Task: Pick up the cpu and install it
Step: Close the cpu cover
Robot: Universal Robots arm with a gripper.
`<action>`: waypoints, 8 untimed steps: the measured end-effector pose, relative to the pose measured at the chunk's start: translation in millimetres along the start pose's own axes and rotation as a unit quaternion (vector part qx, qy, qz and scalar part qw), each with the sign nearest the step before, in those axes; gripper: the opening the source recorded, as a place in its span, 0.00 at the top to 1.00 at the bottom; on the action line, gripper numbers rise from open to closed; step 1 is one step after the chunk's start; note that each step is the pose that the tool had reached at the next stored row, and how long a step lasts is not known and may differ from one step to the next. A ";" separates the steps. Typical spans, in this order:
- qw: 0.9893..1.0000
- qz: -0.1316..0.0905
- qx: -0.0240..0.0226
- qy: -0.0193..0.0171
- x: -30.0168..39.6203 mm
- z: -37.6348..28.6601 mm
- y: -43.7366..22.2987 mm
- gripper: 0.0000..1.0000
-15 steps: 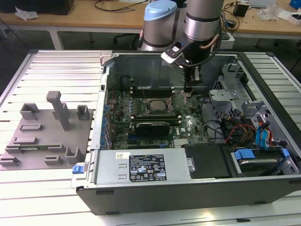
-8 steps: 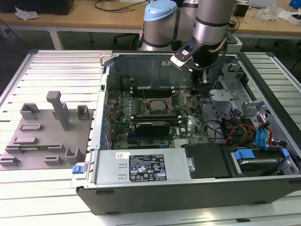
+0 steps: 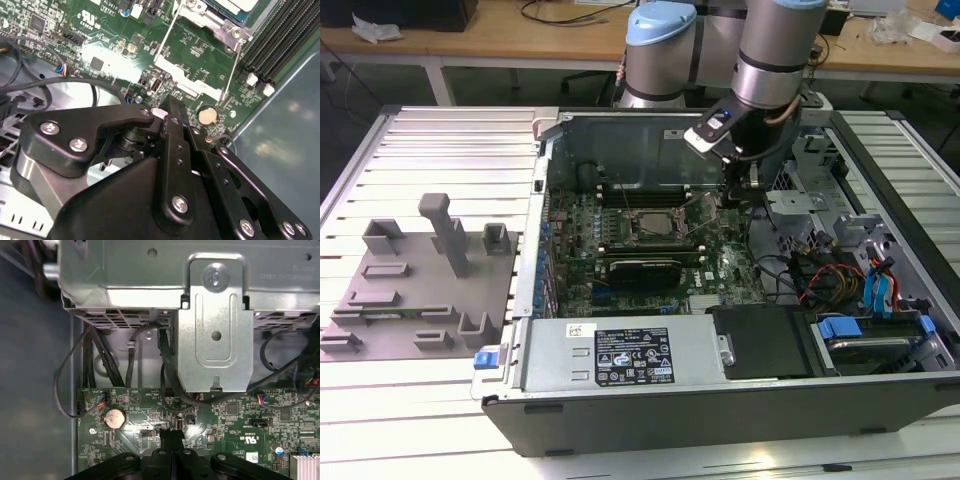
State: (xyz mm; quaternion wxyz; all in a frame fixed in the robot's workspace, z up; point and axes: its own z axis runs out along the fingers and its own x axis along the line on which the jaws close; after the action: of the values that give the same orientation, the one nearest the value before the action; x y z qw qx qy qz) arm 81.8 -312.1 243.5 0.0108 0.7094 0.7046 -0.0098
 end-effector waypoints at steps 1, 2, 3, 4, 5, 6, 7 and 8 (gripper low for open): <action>1.000 0.000 0.002 0.000 0.0 2.0 0.0 0.89; 1.000 0.000 0.002 0.000 0.0 3.0 0.0 0.89; 1.000 0.000 0.002 0.000 0.0 3.2 -0.1 0.89; 1.000 0.000 0.002 0.000 0.0 3.4 0.0 0.89; 1.000 0.000 0.002 0.000 0.0 3.4 0.0 0.89; 1.000 0.000 0.002 0.000 0.0 3.4 -0.1 0.89; 1.000 0.000 0.002 0.000 0.1 3.5 -0.8 0.89; 1.000 0.000 0.002 0.000 0.0 3.4 -1.9 0.89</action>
State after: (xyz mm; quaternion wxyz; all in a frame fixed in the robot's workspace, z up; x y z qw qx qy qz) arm 79.9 -312.1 240.1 0.0089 0.7094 0.7047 -0.0111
